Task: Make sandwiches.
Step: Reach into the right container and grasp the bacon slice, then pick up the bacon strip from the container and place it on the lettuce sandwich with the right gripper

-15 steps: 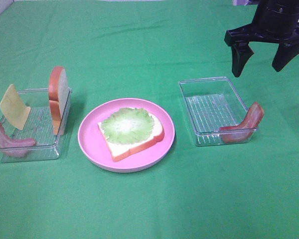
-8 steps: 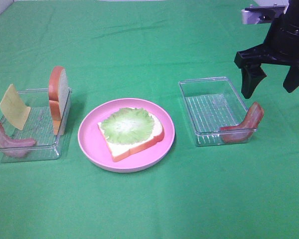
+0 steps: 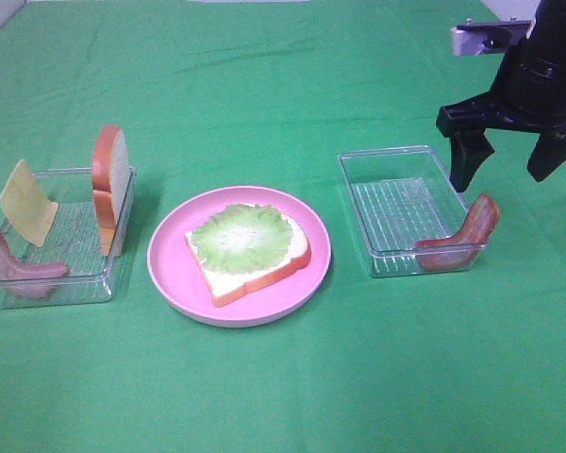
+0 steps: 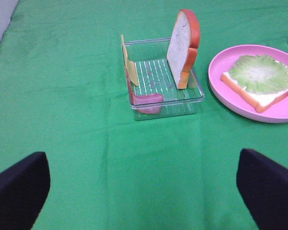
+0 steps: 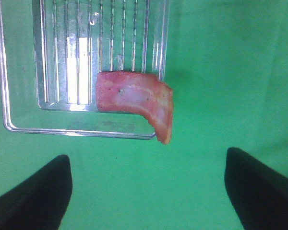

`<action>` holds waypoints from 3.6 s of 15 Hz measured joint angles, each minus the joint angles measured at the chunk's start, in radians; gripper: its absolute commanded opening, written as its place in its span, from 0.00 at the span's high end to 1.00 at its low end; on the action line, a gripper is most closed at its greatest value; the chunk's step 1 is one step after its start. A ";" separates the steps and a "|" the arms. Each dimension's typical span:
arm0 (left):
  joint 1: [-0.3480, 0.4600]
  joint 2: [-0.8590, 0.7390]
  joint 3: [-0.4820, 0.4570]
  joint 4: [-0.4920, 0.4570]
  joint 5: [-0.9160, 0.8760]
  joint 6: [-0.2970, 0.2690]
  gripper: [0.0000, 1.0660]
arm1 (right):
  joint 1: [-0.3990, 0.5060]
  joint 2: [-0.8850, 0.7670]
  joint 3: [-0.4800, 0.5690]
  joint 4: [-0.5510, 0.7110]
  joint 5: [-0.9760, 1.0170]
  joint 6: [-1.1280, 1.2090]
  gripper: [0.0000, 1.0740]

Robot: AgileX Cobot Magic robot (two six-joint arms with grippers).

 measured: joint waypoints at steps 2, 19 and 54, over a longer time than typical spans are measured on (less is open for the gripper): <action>0.000 0.000 0.000 0.000 0.000 0.000 0.06 | 0.000 0.022 0.000 0.000 -0.001 0.004 0.23; 0.000 0.000 0.000 0.000 0.000 0.000 0.06 | 0.000 0.147 0.000 -0.001 -0.074 0.010 0.38; 0.000 0.000 0.000 0.000 0.000 0.000 0.06 | 0.006 -0.134 0.007 0.292 -0.040 -0.106 1.00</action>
